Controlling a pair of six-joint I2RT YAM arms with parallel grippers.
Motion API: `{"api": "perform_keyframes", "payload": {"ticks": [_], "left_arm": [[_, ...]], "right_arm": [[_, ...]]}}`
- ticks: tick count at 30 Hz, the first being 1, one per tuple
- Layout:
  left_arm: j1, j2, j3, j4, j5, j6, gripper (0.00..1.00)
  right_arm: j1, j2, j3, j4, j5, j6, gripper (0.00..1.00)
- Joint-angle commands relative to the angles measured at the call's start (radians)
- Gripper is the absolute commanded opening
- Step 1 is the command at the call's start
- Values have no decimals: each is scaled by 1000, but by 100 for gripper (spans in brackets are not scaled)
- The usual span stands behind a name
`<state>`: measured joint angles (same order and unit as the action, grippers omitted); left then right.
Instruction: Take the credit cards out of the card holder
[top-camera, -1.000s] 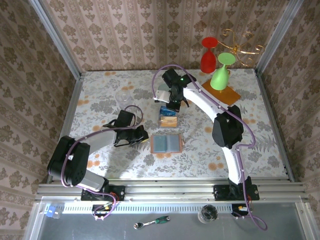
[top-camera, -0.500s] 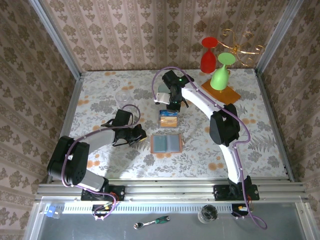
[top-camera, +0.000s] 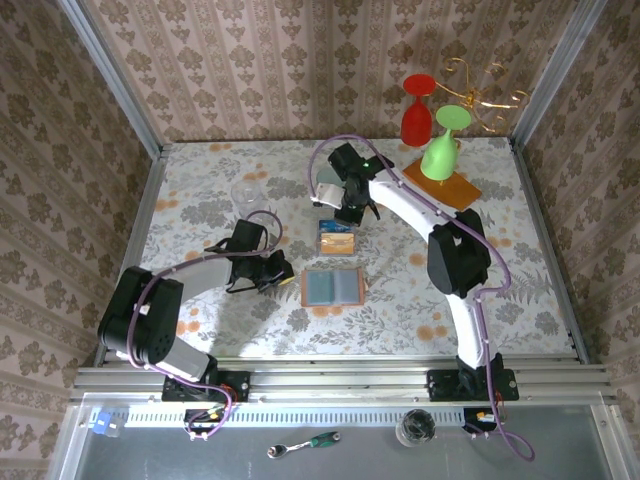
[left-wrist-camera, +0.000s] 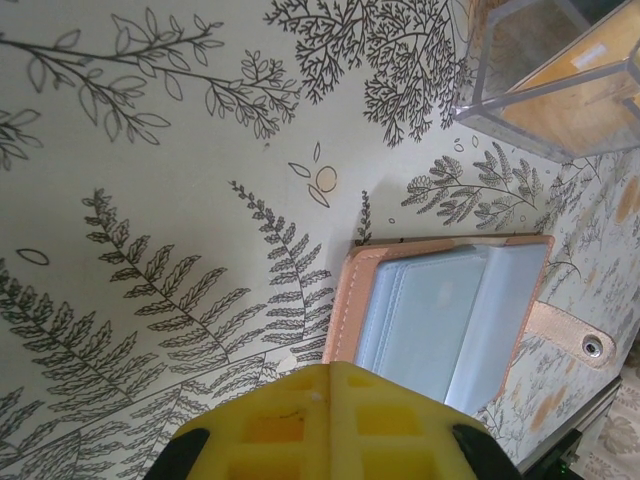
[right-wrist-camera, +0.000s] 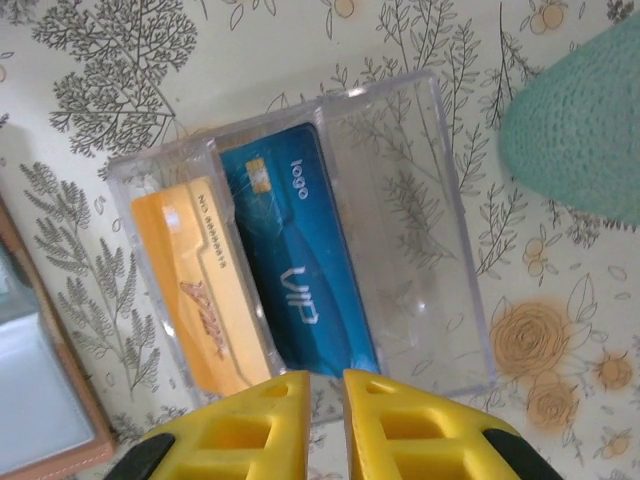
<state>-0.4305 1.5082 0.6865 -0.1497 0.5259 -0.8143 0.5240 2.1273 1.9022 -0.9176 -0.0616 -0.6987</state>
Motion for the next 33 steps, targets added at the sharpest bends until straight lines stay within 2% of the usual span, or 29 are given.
{"api": "perform_keyframes", "payload": {"ticks": [1,8,15,17,20,22,26,33], "left_arm": [[0,20,30,7,21,20,3],[-13,31,31,17,34,25,3],[-19,57,23,45,48,30,3],[-56,63,21,59,50,23,3],[-76,73,21,68,47,17,2],[-87,73,17,75,40,11,2],[-97,77,-1,95,35,0,1],[-102,70,-24,99,22,1,0]], "right_arm": [[15,-98,-77,84,-43,147,19],[66,-256,-310,253,-61,448,19],[110,-393,-543,444,-11,845,16],[128,-430,-608,490,-12,924,16],[146,-459,-669,508,12,1076,16],[147,-455,-682,479,-14,1177,16],[153,-454,-731,513,-108,1284,15],[159,-440,-801,547,-193,1339,18]]}}
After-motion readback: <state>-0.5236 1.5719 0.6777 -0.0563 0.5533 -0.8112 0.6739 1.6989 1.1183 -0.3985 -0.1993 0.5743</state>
